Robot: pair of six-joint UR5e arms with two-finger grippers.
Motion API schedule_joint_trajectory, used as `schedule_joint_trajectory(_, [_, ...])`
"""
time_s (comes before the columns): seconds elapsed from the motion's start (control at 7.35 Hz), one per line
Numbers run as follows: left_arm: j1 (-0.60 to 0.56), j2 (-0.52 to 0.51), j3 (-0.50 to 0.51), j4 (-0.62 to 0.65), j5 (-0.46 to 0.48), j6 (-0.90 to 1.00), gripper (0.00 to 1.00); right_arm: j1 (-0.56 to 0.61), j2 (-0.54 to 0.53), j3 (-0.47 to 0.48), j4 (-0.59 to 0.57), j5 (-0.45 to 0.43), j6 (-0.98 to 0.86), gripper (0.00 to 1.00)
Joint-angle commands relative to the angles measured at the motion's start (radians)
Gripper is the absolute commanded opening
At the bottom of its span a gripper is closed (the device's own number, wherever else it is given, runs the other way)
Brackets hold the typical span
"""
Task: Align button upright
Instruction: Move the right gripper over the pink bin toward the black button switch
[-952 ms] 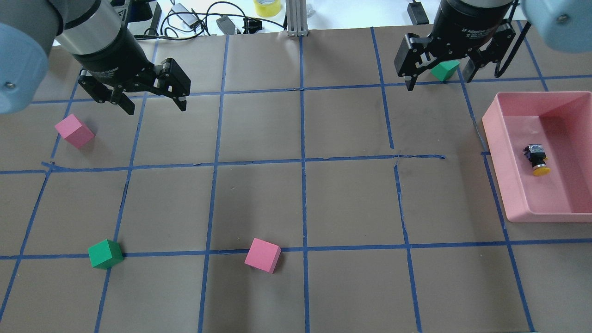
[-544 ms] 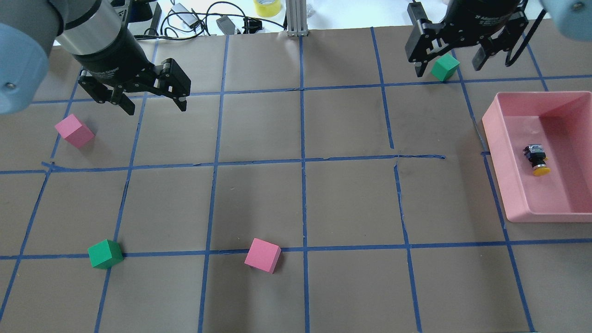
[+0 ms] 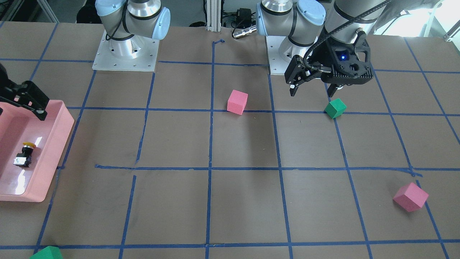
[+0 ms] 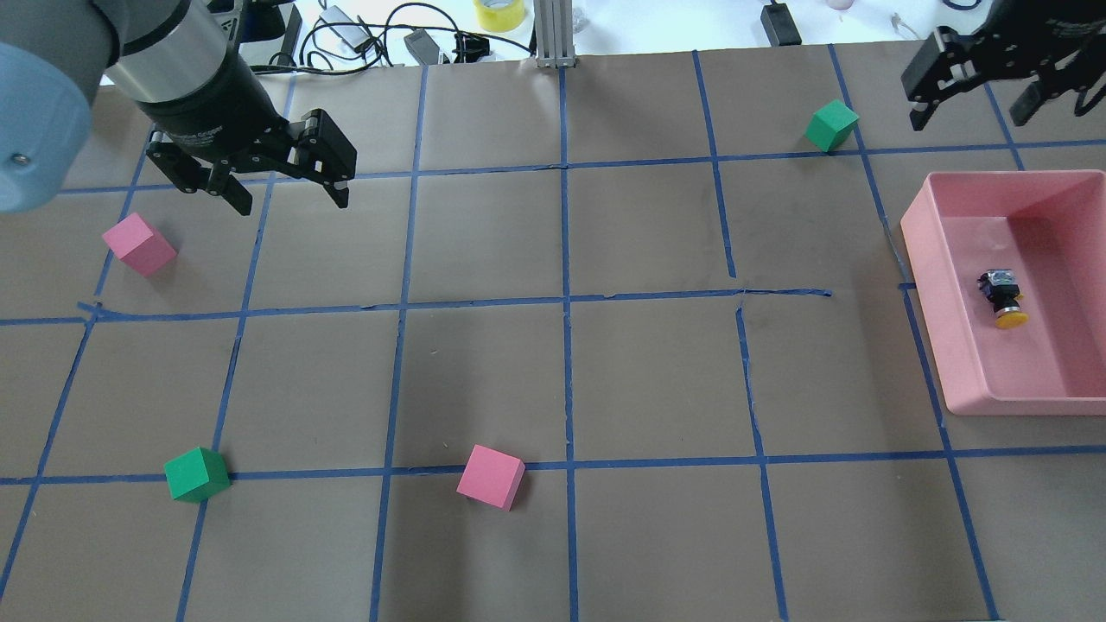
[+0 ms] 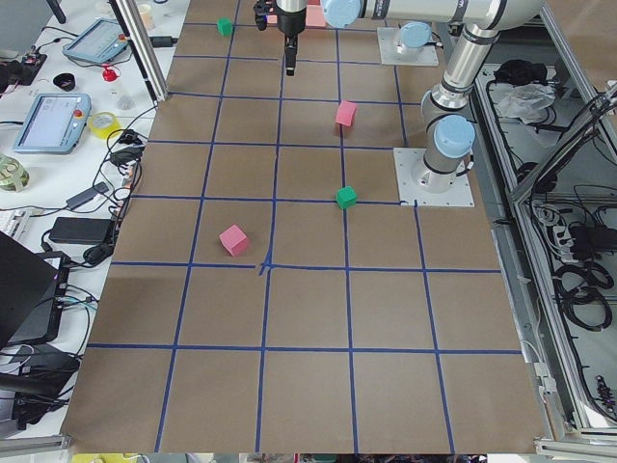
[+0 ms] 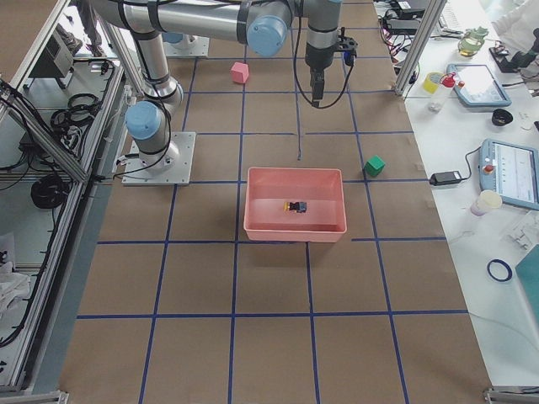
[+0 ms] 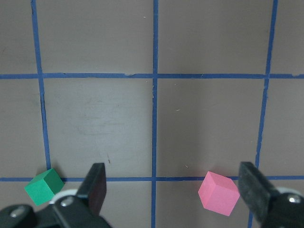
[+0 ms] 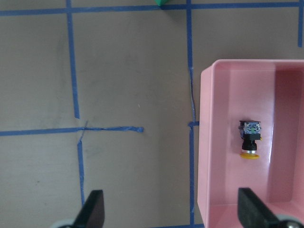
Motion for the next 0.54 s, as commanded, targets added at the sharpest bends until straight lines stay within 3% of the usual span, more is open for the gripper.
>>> schedule_joint_trajectory(0.0, [0.0,0.0,-0.001,-0.001,-0.001,0.0,1.0,-0.117,0.062,0.071,-0.126,-0.053,-0.084,1.0])
schedule_joint_trajectory(0.41, [0.0,0.0,-0.003,-0.001,0.002,0.002,1.0,-0.248,0.1,0.257,-0.38,-0.045,-0.211,1.0])
